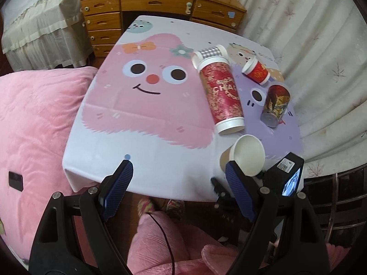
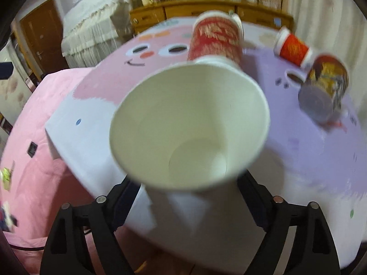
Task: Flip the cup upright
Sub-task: 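Set the brown cup upright on the table and open the right gripper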
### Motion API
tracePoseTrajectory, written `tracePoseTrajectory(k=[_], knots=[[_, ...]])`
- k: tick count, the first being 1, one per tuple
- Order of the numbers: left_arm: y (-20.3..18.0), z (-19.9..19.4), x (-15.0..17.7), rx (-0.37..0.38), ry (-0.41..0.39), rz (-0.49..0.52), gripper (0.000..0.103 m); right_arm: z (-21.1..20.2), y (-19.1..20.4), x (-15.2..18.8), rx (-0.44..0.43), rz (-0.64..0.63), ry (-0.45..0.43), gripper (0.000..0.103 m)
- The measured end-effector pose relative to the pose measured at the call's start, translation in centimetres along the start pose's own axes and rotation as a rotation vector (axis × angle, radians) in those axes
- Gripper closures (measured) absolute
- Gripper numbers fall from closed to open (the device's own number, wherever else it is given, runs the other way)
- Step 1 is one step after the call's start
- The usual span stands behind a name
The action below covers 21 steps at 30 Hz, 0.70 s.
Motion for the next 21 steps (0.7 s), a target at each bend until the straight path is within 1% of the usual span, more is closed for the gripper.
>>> tracePoseTrajectory(k=[3, 6, 8, 11, 13, 15, 16, 17, 19, 21], knots=[[-0.5, -0.3, -0.2, -0.002, -0.006, 0.018, 0.022, -0.8, -0.1, 1.0, -0.063, 0.047, 0.072, 0.013], [-0.7, -0.7, -0.6, -0.005, -0.016, 0.035, 0.022, -2.2, -0.2, 2.2, -0.086, 0.073, 0.135, 0.012], [-0.9, -1.1, -0.9, -0.008, -0.022, 0.046, 0.022, -3.7, -0.6, 2.6, -0.094, 0.097, 0.162, 0.011], [-1.3, -2.0, -1.5, -0.009, -0.034, 0.065, 0.022, -7.0, -0.9, 2.7, -0.144, 0.135, 0.202, 0.011], [-1.8, -2.7, -1.9, -0.013, -0.040, 0.084, 0.022, -9.4, -1.3, 2.2, -0.170, 0.180, 0.200, 0.011], [-2.3, -3.9, -2.2, -0.012, -0.054, 0.104, 0.022, -12.5, -1.8, 1.4, -0.211, 0.242, 0.166, 0.008], [-2.6, -4.6, -2.3, -0.004, -0.065, 0.118, 0.022, -14.0, -2.0, 0.8, -0.233, 0.266, 0.144, 0.006], [-2.8, -5.3, -2.3, 0.007, -0.075, 0.128, 0.022, -15.6, -2.2, 0.2, -0.243, 0.293, 0.128, 0.005], [-3.4, -6.9, -2.3, 0.030, -0.100, 0.146, 0.022, -17.6, -2.7, -0.5, -0.240, 0.333, 0.127, 0.005], [-4.0, -8.6, -2.3, 0.035, -0.119, 0.149, 0.022, -19.6, -3.0, -1.0, -0.220, 0.401, 0.148, 0.005]])
Point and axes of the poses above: each gripper's, at about its wrist camera, not at the fingertips, and z roughly the way its jaws point, y to its left, x to its underside, the point moved 8 cm from there along z, roughly the way its jaws point, and after that the axes turned 14 degrees about y, right-handed, at the moved point
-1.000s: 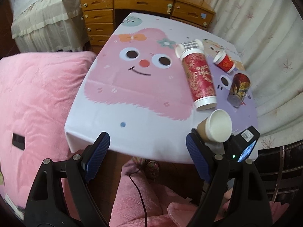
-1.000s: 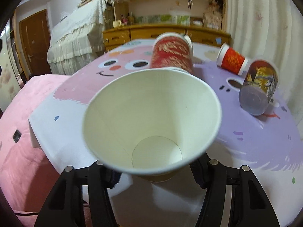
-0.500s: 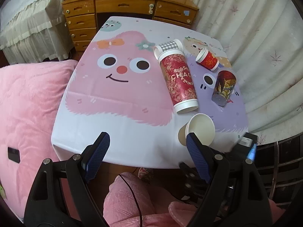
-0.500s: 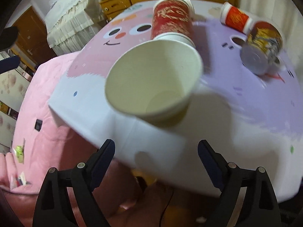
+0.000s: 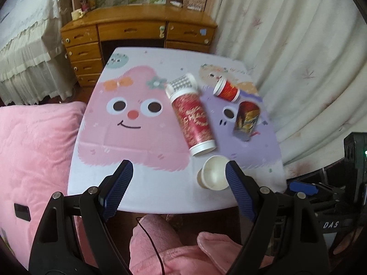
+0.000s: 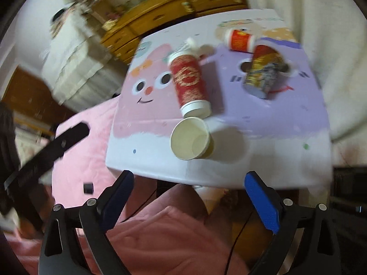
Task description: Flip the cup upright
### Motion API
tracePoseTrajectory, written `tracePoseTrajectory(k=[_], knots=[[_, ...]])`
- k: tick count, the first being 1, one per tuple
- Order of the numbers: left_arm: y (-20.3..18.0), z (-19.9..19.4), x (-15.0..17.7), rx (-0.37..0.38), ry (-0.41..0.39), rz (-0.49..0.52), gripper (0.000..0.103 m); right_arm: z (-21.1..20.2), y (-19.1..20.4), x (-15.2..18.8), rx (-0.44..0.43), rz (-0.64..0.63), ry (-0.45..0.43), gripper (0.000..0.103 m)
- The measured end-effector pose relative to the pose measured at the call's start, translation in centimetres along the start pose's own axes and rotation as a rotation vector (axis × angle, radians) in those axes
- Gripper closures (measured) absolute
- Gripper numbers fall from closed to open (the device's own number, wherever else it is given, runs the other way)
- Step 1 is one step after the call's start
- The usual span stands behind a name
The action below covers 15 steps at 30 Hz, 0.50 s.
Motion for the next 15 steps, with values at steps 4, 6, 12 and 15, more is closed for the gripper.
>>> tracePoseTrajectory(k=[4, 6, 12, 15], knots=[[-1.2, -2.9, -0.5, 0.015, -0.059, 0.001, 0.022, -3.4, 0.7, 0.4, 0.005, 0.044, -0.042, 0.005], [-1.4, -3.6, -0.6, 0.020, -0.076, -0.006, 0.022, -5.2, 1.0, 0.8, 0.034, 0.056, -0.106, 0.005], [-1.6, -3.5, 0.8, 0.017, -0.064, -0.032, 0.022, -8.7, 2.1, 2.5, 0.096, 0.064, -0.252, 0.005], [-1.7, -3.4, 1.4, -0.010, -0.071, -0.020, 0.022, -9.4, 2.3, 3.2, 0.139, 0.067, -0.291, 0.005]])
Point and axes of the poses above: each gripper's, at about its wrist camera, not at the fingertips, and z roughly the way its jaws point, y to its left, x to its underside, the point moved 8 cm from there along z, roughly the way its jaws point, and after that the axes turned 14 degrees about y, right-handed, at the moved point
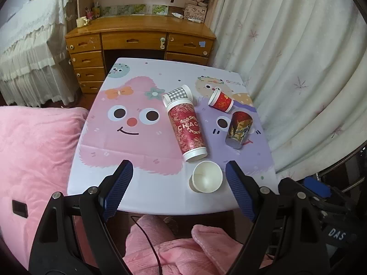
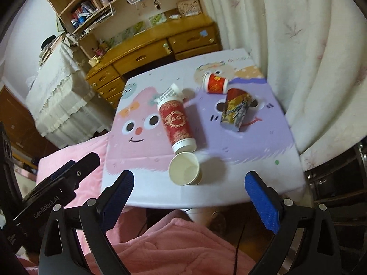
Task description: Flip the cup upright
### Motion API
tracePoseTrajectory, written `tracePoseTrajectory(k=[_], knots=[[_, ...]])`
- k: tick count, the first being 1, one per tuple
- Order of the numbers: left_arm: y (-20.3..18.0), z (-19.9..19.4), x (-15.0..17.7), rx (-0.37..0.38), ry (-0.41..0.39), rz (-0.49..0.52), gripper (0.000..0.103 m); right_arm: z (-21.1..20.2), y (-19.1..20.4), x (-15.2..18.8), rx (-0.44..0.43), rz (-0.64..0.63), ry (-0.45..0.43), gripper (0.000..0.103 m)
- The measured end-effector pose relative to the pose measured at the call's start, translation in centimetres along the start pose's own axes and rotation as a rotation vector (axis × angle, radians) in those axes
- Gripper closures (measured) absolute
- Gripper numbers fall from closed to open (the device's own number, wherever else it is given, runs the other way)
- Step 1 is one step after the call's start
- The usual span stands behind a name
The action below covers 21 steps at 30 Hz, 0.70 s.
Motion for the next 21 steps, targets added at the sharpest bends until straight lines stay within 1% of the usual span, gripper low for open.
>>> tracePoseTrajectory(k=[3, 4, 7, 9, 10, 11, 16, 21], knots=[[-0.1, -0.1, 0.3, -0.029, -0.024, 0.000, 0.020, -0.2, 0.5, 0.2, 0.032, -0.034, -0.036, 0.005], [-0.1, -0.1, 0.4, -0.036, -0.027, 0.003, 0.018, -0.1, 0.6, 0.1, 0.047, -0.042, -0.046, 0.005], [0.0, -0.3, 0.6, -0.076, -0.041, 0.009, 0.013, 0.3, 0.6, 0.2, 0.038, -0.034, -0.041, 0.005], [0.3, -0.6, 0.6, -0.099, -0.054, -0.007, 0.009, 0.1, 0.7, 0.0, 0.034, -0.032, -0.055, 0.004], [0.5, -0.7, 0.6, -0.104, -0.060, -0.018, 0.003, -0.1, 0.8, 0.0, 0.039, -0.038, -0.063, 0.001], [0.7, -0.9, 0.6, -0.112, -0.067, -0.029, 0.001, -0.1, 1.0, -0.1, 0.044, -0.048, -0.062, 0.001], [1.2, -0.8, 0.5, -0.118, -0.062, -0.051, 0.001, 0.5, 1.3, -0.3, 0.054, -0.070, -0.049, 0.000], [1.1, -1.0, 0.5, -0.129, -0.066, -0.049, 0.001, 0.0, 1.2, -0.5, 0.068, -0.077, -0.077, 0.000]])
Point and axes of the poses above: each gripper's, at about its wrist camera, not at the fingertips, and z roughly the way its jaws point, y to its left, x to its underside, the point moved 8 cm from there along z, roughly the way its jaws point, and after that the axes turned 14 degrees about y, right-handed, at the moved point
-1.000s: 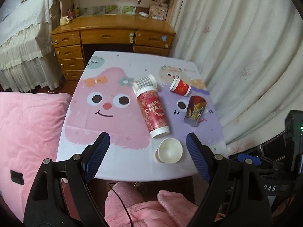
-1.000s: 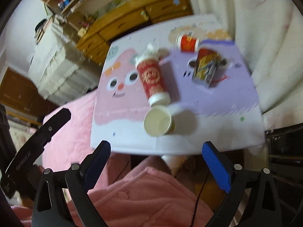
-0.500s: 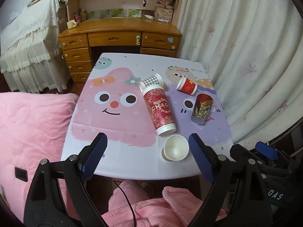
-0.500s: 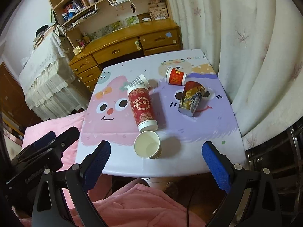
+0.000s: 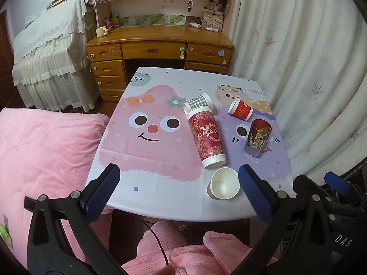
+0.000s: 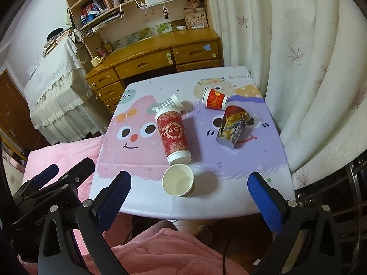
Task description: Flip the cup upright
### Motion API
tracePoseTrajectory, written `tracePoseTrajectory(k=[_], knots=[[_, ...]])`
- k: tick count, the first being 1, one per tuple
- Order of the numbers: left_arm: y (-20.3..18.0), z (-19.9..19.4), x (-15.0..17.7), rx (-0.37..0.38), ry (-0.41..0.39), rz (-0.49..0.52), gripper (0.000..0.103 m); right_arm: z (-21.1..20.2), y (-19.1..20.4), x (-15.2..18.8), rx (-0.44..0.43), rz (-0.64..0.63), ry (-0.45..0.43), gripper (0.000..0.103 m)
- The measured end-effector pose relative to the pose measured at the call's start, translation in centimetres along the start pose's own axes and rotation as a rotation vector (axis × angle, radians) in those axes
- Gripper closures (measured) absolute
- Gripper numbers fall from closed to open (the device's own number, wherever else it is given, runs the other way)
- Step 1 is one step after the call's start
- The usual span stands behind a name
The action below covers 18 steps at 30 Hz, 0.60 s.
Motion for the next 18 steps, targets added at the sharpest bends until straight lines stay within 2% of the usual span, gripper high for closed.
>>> tracePoseTrajectory(k=[18], knots=[[-0.7, -0.4, 0.5, 0.010, -0.018, 0.010, 0.001, 0.2, -1.2, 0.3, -0.014, 0.035, 0.019, 0.000]])
Point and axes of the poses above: each gripper's, at about its wrist camera, not at the fingertips, and z roughly the way its jaws point, y to its left, x to its underside, the point moved 8 cm from there along z, roughly the way its jaws point, and after that the axes turned 14 degrees about y, right-handed, at the moved point
